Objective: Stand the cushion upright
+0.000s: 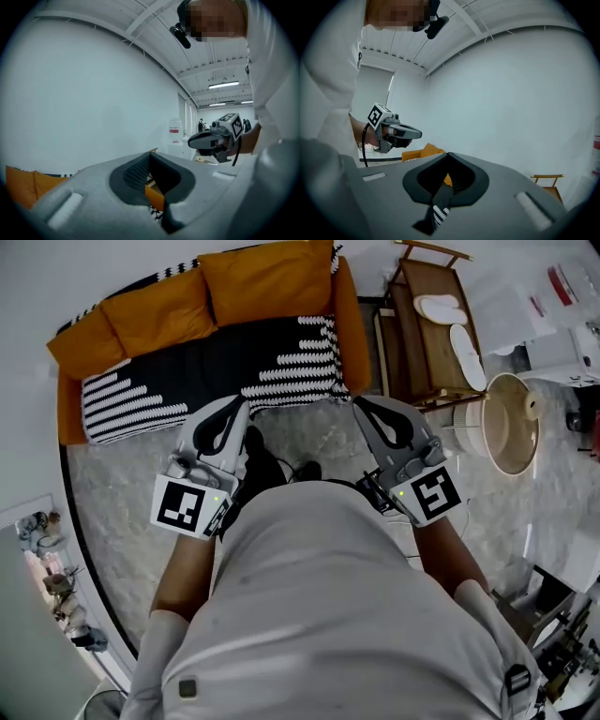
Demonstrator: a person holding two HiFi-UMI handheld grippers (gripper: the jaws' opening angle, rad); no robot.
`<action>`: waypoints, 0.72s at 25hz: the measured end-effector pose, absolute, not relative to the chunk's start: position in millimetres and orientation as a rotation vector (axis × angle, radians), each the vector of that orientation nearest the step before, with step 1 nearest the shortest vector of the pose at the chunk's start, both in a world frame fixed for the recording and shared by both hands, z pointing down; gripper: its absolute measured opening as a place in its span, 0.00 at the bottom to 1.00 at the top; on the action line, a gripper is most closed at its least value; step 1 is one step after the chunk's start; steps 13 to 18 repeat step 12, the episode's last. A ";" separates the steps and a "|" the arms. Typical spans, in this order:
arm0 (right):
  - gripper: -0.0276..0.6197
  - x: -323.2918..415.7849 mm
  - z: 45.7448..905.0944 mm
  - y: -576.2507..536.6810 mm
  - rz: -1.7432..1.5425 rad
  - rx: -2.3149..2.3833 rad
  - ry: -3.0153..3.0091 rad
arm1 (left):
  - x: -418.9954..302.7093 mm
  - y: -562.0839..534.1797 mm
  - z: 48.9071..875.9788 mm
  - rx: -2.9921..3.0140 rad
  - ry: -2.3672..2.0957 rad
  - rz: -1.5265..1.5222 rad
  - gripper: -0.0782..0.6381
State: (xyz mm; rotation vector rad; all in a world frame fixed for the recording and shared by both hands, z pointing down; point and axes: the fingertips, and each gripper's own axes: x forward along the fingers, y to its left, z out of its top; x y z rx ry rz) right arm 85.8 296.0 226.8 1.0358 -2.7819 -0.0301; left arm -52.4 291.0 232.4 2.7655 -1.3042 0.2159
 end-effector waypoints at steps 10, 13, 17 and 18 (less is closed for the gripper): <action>0.06 95.1 220.0 304.2 -0.051 1.029 -2.796 | -46.9 302.0 225.3 2.752 -1.330 0.168 0.12; 0.06 95.4 218.4 305.7 -0.053 1.033 -2.796 | -46.0 304.1 220.4 2.758 -1.330 0.140 0.11; 0.06 95.4 218.4 305.7 -0.053 1.033 -2.796 | -46.0 304.1 220.4 2.758 -1.330 0.140 0.11; 0.06 95.4 218.4 305.7 -0.053 1.033 -2.796 | -46.0 304.1 220.4 2.758 -1.330 0.140 0.11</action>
